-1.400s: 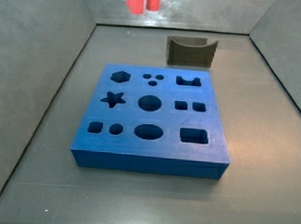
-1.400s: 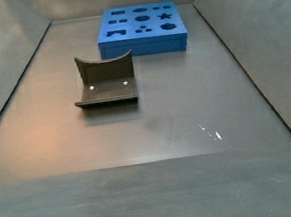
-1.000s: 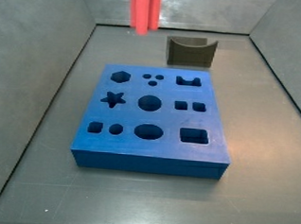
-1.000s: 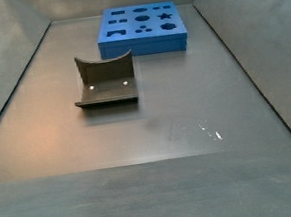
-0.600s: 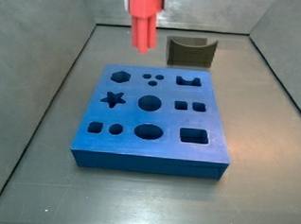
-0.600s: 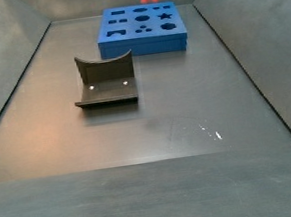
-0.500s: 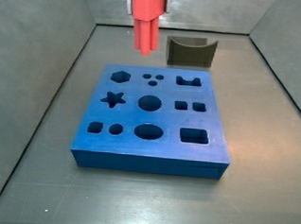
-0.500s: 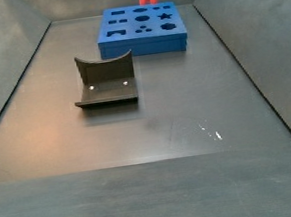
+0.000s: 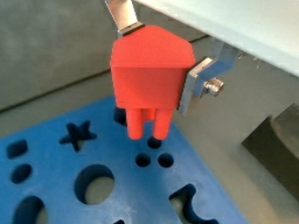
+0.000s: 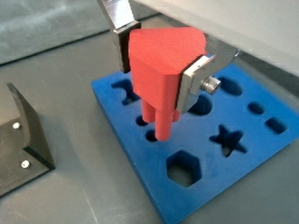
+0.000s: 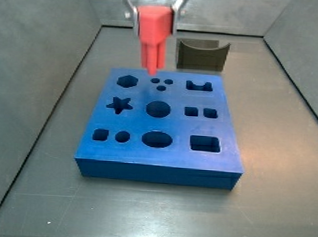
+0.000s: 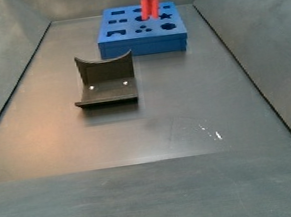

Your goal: Insert the 3 prong object.

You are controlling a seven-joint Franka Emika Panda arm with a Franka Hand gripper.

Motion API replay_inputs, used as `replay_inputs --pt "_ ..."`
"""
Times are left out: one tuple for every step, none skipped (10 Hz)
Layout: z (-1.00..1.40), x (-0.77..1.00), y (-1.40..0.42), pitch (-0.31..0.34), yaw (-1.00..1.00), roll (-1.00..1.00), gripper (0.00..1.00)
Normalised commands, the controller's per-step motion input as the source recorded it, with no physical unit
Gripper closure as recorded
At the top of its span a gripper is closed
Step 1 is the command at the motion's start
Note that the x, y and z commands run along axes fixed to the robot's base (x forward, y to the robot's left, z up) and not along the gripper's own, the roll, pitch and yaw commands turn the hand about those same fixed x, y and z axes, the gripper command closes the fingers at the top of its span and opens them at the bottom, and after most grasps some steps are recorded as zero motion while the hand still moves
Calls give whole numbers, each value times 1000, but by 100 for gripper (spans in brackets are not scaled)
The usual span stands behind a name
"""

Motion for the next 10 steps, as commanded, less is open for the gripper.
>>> replay_inputs --pt "-457 94 -40 0 0 181 100" --pt "-314 151 -3 0 0 76 100" --pt "-251 226 0 4 -26 24 100" --pt "-157 226 0 41 -63 34 100" --pt "-137 211 0 49 -49 33 100" --pt "-160 260 0 44 -46 30 100" --pt "-149 314 0 60 -66 46 100" --pt "-163 220 0 46 -26 60 100" --pt "-180 146 0 27 0 39 100" --pt "-177 49 0 0 0 27 100"
